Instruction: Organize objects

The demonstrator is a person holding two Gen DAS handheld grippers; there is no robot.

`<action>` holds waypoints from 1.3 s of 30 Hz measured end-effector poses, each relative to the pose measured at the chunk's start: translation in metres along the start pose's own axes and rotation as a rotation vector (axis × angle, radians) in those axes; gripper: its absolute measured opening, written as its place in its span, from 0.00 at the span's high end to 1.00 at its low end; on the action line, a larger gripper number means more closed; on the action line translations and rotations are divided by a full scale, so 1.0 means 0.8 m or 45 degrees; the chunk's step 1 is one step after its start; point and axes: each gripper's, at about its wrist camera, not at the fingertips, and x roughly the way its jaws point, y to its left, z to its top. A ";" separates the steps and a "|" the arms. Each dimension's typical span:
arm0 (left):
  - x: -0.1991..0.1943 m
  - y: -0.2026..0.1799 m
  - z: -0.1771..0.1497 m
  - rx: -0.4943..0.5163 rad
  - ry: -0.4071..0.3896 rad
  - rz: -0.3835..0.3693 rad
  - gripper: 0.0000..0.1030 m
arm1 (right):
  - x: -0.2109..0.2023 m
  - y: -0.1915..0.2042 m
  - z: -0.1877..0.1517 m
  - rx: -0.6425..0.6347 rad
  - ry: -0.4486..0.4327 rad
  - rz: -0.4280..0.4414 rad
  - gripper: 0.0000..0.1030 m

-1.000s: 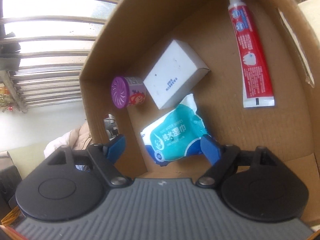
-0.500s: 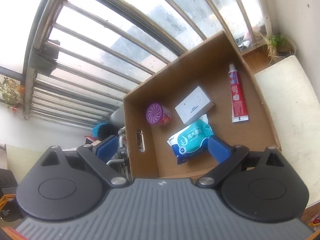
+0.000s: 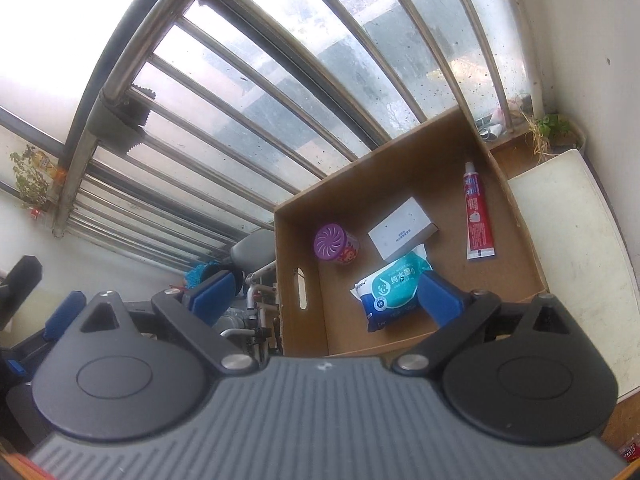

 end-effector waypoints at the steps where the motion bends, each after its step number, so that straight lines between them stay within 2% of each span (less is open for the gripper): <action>1: -0.005 -0.001 0.002 0.006 -0.015 0.017 0.00 | -0.001 0.003 -0.001 -0.006 0.000 0.001 0.04; 5: -0.024 -0.004 0.007 0.006 -0.075 0.101 0.00 | -0.001 0.015 -0.006 -0.022 0.001 0.002 0.04; 8: -0.034 -0.009 0.013 0.024 -0.079 0.208 0.00 | 0.000 0.022 -0.008 -0.035 0.004 -0.004 0.04; 12: -0.036 -0.023 0.017 0.111 -0.034 0.345 0.00 | 0.001 0.028 -0.011 -0.045 0.006 -0.009 0.04; 17: -0.042 -0.047 0.016 0.247 -0.075 0.430 0.00 | 0.002 0.030 -0.013 -0.043 0.009 -0.011 0.04; 21: -0.043 -0.063 0.012 0.289 -0.085 0.439 0.00 | 0.002 0.030 -0.014 -0.039 0.007 -0.017 0.03; 28: -0.044 -0.081 0.001 0.336 -0.072 0.389 0.00 | 0.002 0.022 -0.018 -0.019 0.002 -0.046 0.03; 31: -0.043 -0.080 0.003 0.332 -0.013 0.350 0.00 | 0.003 0.016 -0.019 -0.007 0.004 -0.064 0.01; 39: -0.027 -0.055 0.003 0.208 0.129 0.291 0.00 | 0.007 0.013 -0.020 -0.038 0.005 -0.139 0.01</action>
